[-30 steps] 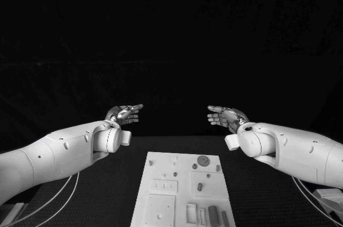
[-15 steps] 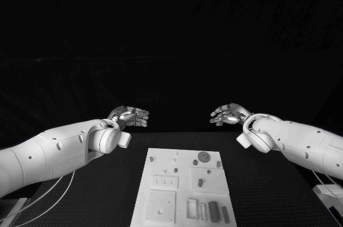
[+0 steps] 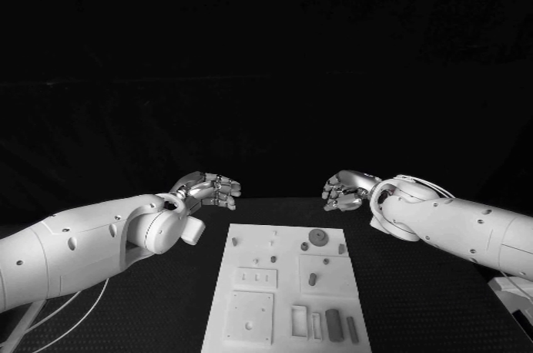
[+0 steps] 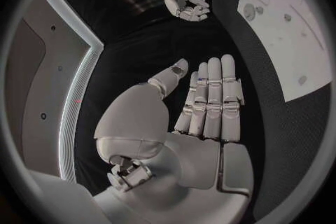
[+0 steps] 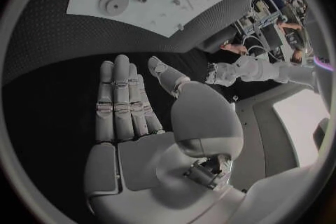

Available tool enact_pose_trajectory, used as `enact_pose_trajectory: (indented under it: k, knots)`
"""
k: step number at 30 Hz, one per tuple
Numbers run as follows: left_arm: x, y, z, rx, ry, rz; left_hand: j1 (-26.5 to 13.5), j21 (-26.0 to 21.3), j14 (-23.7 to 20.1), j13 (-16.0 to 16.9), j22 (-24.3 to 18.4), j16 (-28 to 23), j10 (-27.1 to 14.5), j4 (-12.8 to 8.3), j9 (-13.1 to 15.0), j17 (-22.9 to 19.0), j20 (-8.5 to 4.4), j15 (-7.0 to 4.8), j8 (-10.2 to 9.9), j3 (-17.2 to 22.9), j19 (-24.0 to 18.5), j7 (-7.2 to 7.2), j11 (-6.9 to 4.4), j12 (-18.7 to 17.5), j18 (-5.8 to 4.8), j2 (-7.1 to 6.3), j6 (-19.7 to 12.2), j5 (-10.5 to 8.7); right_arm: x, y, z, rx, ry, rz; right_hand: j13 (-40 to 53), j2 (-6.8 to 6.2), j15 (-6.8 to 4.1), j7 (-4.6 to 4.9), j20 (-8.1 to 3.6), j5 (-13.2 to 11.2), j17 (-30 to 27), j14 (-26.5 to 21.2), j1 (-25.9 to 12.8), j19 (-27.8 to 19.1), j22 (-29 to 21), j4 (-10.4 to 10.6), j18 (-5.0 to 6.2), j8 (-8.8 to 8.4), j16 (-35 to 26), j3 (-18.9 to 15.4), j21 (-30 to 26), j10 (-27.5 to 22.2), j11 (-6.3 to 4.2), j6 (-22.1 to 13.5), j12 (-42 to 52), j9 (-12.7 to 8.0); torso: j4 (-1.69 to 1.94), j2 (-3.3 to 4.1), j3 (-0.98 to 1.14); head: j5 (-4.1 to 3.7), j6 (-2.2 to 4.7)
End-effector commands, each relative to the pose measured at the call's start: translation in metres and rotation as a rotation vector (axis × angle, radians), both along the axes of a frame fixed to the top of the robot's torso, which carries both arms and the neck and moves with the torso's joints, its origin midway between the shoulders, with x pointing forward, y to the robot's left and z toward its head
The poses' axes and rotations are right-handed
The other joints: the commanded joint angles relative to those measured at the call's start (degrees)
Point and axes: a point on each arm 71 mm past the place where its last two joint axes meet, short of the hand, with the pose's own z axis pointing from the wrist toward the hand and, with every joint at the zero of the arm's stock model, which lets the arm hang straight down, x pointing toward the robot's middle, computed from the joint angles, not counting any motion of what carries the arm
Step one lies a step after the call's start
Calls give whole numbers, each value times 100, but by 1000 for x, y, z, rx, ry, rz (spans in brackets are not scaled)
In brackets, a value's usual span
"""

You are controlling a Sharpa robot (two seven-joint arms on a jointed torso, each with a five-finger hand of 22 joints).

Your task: Assemble the parts on the task board

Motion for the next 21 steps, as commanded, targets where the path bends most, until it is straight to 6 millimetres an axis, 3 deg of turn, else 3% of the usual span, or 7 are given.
enact_pose_trajectory:
  k: [1, 7, 15, 19, 21]
  knots:
    - [-6, -4, 3, -9, -17, -35, -22, -9, -17, -15, 13, -56, 8, -18, -12, 29, -21, 26, -36, -17, -12, 28, 29, -63, -2, -57, 5, 24, -6, 11, -5, -194, -33, 75, 52, -89, -199, -83, -206, 18, 352, 410, 79, 535, 146, -2, 127, -23, 470, 16, 334, 422, -158, 289, 11, -27, 23, 187, 13, -27, 36]
    - [-13, -5, 4, -20, -12, -48, -89, -28, -41, -25, 28, -108, -6, -9, -29, 87, -37, 40, -79, -26, -37, 53, 48, -130, -34, -73, -10, 24, -16, 31, -12, -255, -79, 133, 137, -146, -253, -106, -256, 17, 491, 455, 21, 616, 152, 4, 127, -70, 657, -7, 493, 597, -214, 368, 14, -32, 45, 326, 32, -25, 23]
    - [-18, -5, 7, -29, -11, -57, -163, -44, -51, -33, 43, -154, -18, 4, -42, 143, -49, 46, -116, -40, -54, 79, 63, -190, -56, -87, -28, 24, -20, 41, -15, -272, -105, 152, 982, -310, -465, -244, -495, 15, 1095, 657, 5, 951, 168, 15, 127, -216, 1609, -146, 1226, 1186, -441, 385, 672, -48, 81, 480, 47, -43, 30]
    - [-19, -6, 7, -32, -9, -60, -189, -50, -55, -34, 48, -170, -18, 9, -45, 163, -52, 47, -128, -44, -59, 87, 68, -208, -63, -89, -33, 24, -23, 43, -19, -282, -91, 160, 2218, -384, -556, -304, -586, 14, 1571, 604, -34, 967, 169, 25, 127, -296, 2285, -214, 1691, 1102, -529, 401, 1627, -36, 104, 545, 44, -53, 21]
    - [-19, -6, 7, -32, -8, -61, -202, -51, -55, -34, 50, -177, -17, 13, -46, 172, -54, 48, -132, -46, -60, 89, 69, -215, -65, -89, -33, 24, -24, 43, -20, -286, -88, 164, 3049, -387, -575, -314, -639, 41, 1816, 551, -53, 972, 164, 38, 125, -338, 2632, -213, 1965, 735, -542, 416, 2259, -29, 111, 570, 43, -58, 24]
